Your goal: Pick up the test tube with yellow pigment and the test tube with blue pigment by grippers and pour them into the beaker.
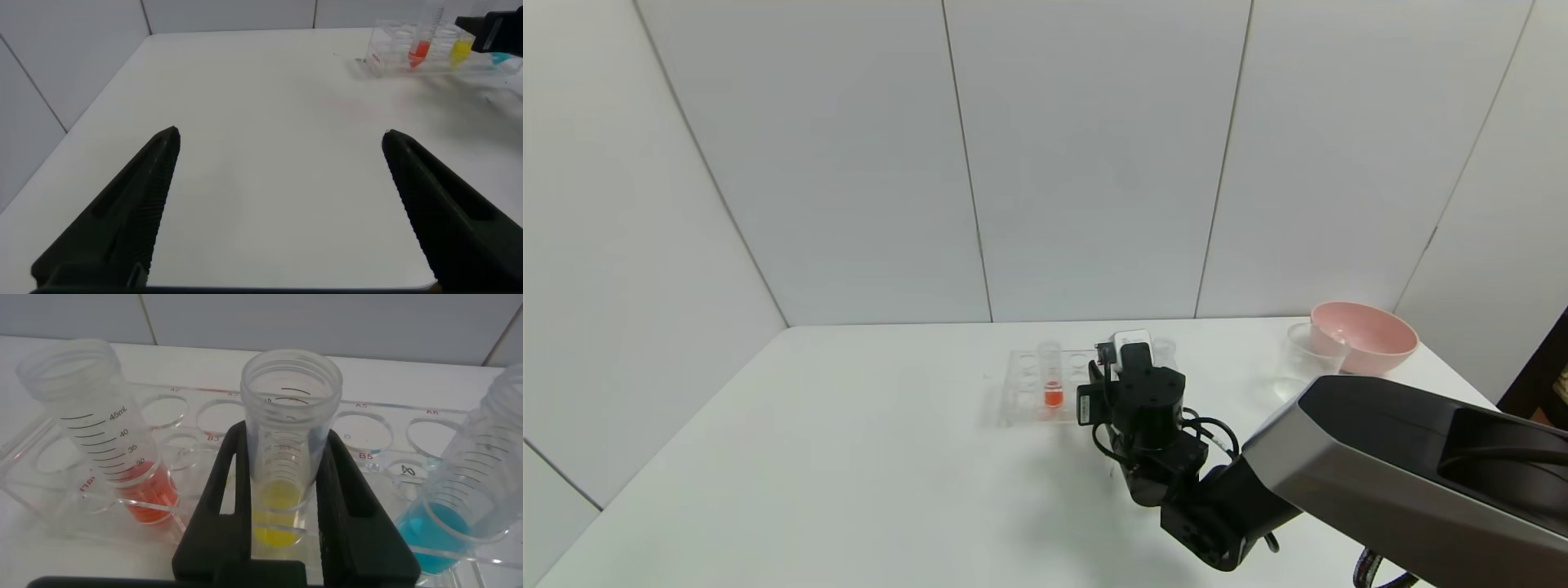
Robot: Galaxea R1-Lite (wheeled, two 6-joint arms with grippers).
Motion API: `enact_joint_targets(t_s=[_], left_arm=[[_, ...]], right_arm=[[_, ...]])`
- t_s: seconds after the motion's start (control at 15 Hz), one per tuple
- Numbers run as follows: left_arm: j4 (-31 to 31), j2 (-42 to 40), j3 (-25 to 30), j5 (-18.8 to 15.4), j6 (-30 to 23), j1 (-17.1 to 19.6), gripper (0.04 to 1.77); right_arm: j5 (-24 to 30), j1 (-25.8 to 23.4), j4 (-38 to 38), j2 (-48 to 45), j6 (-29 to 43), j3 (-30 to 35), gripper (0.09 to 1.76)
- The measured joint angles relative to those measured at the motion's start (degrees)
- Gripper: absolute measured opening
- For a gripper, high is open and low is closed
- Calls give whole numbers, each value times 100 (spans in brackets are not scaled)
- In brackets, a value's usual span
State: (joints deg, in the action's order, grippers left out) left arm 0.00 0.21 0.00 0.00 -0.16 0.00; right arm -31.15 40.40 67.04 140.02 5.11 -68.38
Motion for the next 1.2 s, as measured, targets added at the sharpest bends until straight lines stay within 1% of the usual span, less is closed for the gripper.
enact_joint_targets(t_s=[0.33,0.6,0.87,1.2], left_arm=[[0,0,0,0,0,-2,176],[0,0,0,0,0,-2,176],[0,0,0,0,0,-2,176],[0,0,0,0,0,-5,176]], right_arm=[[-18,28,-39,-151,-38,44,52],[-30,74,-17,-564,-345,171,52],[-38,227,0,-973,-641,258,52],[-30,299,-11,-1220,-713,305,52]])
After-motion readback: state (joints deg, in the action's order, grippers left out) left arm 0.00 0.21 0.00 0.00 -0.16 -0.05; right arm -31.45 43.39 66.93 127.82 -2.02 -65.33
